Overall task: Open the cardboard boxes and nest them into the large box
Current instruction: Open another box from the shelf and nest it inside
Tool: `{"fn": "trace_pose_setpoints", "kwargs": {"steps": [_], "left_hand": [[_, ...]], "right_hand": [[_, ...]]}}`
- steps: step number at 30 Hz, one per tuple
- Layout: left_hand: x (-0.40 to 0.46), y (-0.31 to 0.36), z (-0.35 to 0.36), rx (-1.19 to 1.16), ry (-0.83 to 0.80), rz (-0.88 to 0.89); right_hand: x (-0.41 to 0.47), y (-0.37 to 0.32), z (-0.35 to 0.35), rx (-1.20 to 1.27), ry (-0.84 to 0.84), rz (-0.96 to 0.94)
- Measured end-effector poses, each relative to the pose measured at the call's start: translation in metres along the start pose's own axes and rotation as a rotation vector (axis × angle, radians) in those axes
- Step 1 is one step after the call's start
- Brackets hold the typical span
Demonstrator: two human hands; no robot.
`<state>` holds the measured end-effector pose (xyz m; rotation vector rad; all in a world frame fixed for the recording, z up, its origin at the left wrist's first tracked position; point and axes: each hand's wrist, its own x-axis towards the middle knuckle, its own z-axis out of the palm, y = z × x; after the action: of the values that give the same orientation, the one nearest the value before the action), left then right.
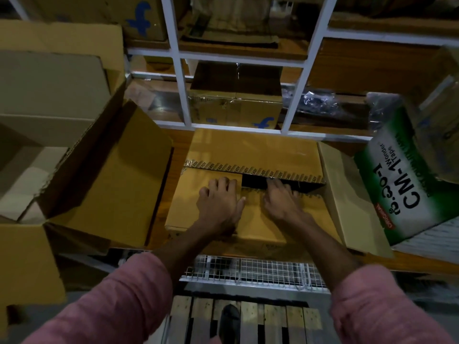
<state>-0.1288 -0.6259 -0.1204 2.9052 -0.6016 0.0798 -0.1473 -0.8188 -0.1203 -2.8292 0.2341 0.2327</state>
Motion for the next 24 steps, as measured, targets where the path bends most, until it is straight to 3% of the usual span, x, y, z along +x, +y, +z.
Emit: {"fn": "trace_pose_setpoints", "kwargs": {"steps": [2, 5, 7, 17, 24], "left_hand": [[0.001, -0.005, 0.002, -0.01, 0.02, 0.039], [0.014, -0.012, 0.003, -0.013, 0.041, 0.072], [0.033, -0.017, 0.0, 0.002, 0.044, 0.062], [0.139, -0.037, -0.013, -0.005, -0.229, -0.093], [0.132, -0.025, 0.014, -0.025, -0.243, -0.111]], "right_hand": [[0.011, -0.007, -0.005, 0.092, 0.034, -0.033], [0.026, -0.017, -0.02, 0.181, 0.273, -0.169], [0.045, -0.02, -0.034, 0.178, 0.316, -0.227], [0.152, -0.009, -0.051, 0.036, 0.14, -0.116], [0.181, 0.003, -0.036, -0.028, 0.013, -0.063]]}}
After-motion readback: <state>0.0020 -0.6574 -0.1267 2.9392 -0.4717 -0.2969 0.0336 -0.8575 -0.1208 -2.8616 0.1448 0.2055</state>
